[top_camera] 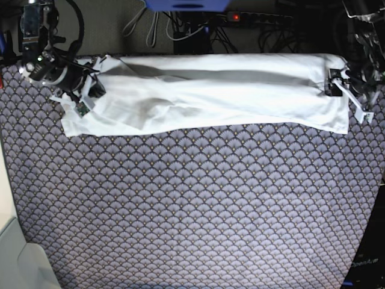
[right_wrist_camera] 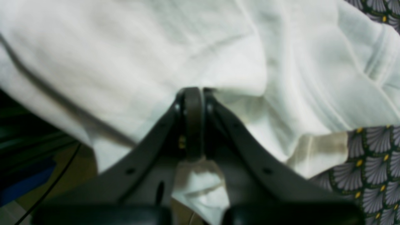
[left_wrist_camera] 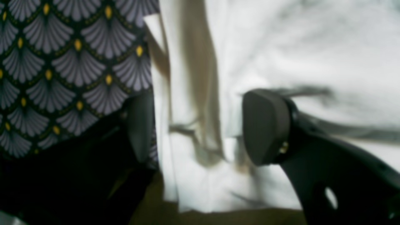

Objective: Fold the T-shirt properly
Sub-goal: 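Hold the folded end down with the right gripper, left gripper holding its end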

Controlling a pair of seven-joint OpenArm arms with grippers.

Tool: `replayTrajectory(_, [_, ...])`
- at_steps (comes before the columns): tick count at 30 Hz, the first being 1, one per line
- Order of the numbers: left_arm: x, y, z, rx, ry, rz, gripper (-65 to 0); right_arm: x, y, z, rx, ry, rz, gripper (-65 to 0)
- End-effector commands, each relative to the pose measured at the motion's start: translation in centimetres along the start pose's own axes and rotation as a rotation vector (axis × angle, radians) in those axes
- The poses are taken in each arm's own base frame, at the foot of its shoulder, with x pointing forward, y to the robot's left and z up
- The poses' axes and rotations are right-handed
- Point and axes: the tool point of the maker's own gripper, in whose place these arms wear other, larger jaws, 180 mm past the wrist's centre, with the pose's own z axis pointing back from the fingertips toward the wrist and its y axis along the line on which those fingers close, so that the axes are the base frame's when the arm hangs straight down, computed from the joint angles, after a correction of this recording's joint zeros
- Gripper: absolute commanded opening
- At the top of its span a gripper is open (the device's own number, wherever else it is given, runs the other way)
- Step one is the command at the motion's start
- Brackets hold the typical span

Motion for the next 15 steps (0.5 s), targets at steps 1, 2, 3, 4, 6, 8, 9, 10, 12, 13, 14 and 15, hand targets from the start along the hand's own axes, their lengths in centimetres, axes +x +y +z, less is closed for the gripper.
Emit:
replayTrajectory(1, [0.1, 0.9, 0.1, 0.024, 0.014, -0.001, -19.8, 0.8, -0.6, 0.4, -0.015, -0.025, 0.011, -65.0])
replayTrajectory(2, [-0.3, 1.0, -0.2, 0.021, 0.025, 0.009, -19.8, 0.8, -0.6, 0.4, -0.015, -0.025, 0.011, -65.0])
replayTrajectory(3, [-0.7, 1.1, -0.4, 0.02, 0.037, 0.018, -19.8, 0.8, -0.6, 0.4, -0.015, -0.025, 0.011, -65.0])
replayTrajectory(4, [-1.1, 1.2, -0.5, 0.018, 0.047, 0.025, -19.8, 0.9, -0.6, 0.4, -0.015, -0.026, 0.011, -65.0])
replayTrajectory(6, [-1.2, 1.2, -0.7, 0.017, 0.044, 0.03, -19.8, 0.9, -0.6, 0.4, -0.015, -0.026, 0.011, -65.0])
replayTrajectory(8, [-1.2, 1.2, -0.7, 0.018, 0.036, 0.03, -19.8, 0.9, -0.7, 0.4, -0.016, -0.028, 0.012, -65.0])
replayTrajectory(9, [-1.2, 1.2, -0.7, 0.018, 0.036, 0.03, -19.8, 0.9, -0.7, 0.4, -0.016, -0.028, 0.012, -65.0])
replayTrajectory(10, [-1.2, 1.2, -0.7, 0.017, 0.036, 0.031, -19.8, 1.0, -0.7, 0.4, -0.017, -0.029, 0.012, -65.0])
replayTrajectory(12, [-1.2, 1.2, -0.7, 0.017, 0.036, 0.031, -19.8, 1.0, -0.7, 0.4, -0.017, -0.029, 0.012, -65.0])
replayTrajectory(13, [-1.2, 1.2, -0.7, 0.018, 0.035, 0.032, -19.8, 1.0, -0.7, 0.4, -0.017, -0.029, 0.012, -65.0])
replayTrajectory(14, [-1.2, 1.2, -0.7, 0.018, 0.035, 0.032, -19.8, 1.0, -0.7, 0.4, -0.017, -0.029, 0.012, -65.0])
replayTrajectory(15, [-1.4, 0.9, -0.8, 0.012, 0.036, 0.037, -19.8, 1.0, -0.7, 0.4, -0.017, -0.029, 0.012, -65.0])
